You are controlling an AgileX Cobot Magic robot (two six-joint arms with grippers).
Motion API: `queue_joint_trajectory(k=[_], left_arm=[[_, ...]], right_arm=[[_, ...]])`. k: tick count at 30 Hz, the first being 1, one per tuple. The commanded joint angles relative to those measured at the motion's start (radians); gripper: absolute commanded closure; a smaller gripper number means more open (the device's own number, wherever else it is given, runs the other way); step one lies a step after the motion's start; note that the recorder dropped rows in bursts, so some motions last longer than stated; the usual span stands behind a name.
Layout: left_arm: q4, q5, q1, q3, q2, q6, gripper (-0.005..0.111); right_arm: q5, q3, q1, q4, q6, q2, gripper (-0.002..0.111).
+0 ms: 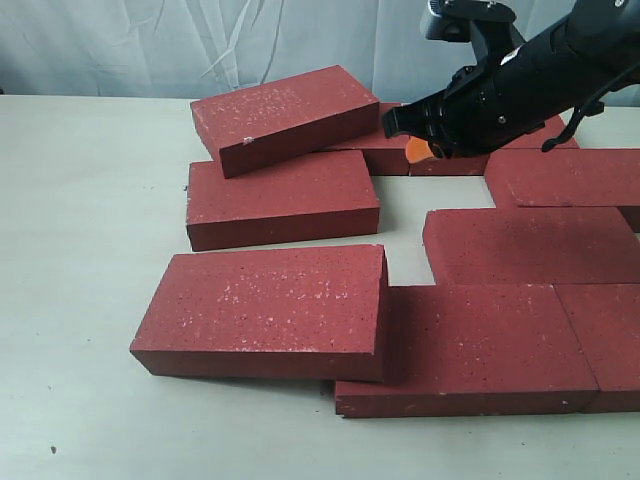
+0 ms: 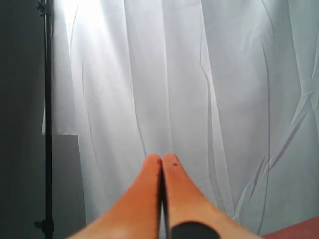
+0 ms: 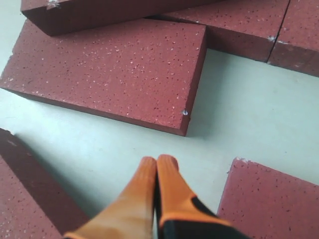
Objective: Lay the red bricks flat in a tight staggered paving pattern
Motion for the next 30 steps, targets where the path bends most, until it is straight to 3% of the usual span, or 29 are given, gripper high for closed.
queue_joint_trajectory(k=[1, 12, 21, 30], left_arm=[[-0.008, -0.087, 0.001, -0.049, -0.004, 0.007, 0.107], [-0.026, -0.249, 0.001, -0.163, 0.162, 0.007, 0.107], [-0.033, -0.152, 0.001, -0.277, 0.413, 0.007, 0.107], [-0.033, -0.143, 0.001, -0.353, 0.691, 0.007, 0.107]], right_arm=[[-0.005, -0.006, 0.003, 0.000, -0.007, -0.001, 0.109], [-0.009, -0.006, 0.003, 0.000, -0.007, -0.001, 0.109], [-0.007, -0.006, 0.003, 0.000, -0.007, -0.001, 0.109], [-0.007, -0.006, 0.003, 0.000, -0.007, -0.001, 0.109]])
